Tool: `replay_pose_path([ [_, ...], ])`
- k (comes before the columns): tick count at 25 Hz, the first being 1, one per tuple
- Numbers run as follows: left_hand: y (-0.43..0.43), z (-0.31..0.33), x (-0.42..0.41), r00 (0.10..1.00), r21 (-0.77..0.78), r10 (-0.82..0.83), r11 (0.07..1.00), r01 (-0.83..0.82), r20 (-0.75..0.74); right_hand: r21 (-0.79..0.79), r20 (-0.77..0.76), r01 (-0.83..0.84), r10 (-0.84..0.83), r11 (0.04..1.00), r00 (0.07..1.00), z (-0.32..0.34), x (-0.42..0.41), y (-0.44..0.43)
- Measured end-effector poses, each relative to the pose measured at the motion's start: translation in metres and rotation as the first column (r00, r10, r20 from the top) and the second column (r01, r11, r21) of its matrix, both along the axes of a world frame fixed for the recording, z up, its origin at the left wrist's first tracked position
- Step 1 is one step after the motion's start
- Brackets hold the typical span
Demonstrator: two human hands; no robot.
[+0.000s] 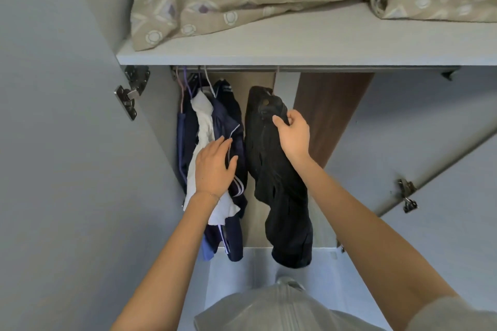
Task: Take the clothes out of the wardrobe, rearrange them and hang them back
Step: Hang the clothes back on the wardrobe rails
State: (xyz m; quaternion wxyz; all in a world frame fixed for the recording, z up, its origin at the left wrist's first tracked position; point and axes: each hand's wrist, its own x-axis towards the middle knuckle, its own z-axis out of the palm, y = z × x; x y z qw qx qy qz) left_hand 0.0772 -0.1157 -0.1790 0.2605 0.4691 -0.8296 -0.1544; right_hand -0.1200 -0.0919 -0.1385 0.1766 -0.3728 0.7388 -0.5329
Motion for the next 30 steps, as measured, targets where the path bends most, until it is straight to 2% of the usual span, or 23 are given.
replay_pose_path([
  [6,-0.018,0.001,-0.010,0.997,-0.003,0.074,0.997,-0.074,-0.015,0.011,0.000,-0.185,0.185,0.983,0.983,0.000,-0.003,-0.061],
  [10,-0.024,-0.005,-0.007,0.992,0.014,0.130,0.991,-0.130,0.006,0.052,-0.041,-0.168,0.170,0.984,0.985,-0.006,0.003,-0.086],
  [20,-0.033,-0.022,0.007,0.980,0.044,0.199,0.979,-0.200,0.021,0.088,0.041,-0.297,0.295,0.951,0.955,-0.034,0.026,-0.124],
  [30,-0.036,-0.029,0.012,0.976,0.083,0.217,0.973,-0.216,-0.002,0.220,0.099,-0.406,0.394,0.887,0.914,-0.059,0.030,-0.145],
])
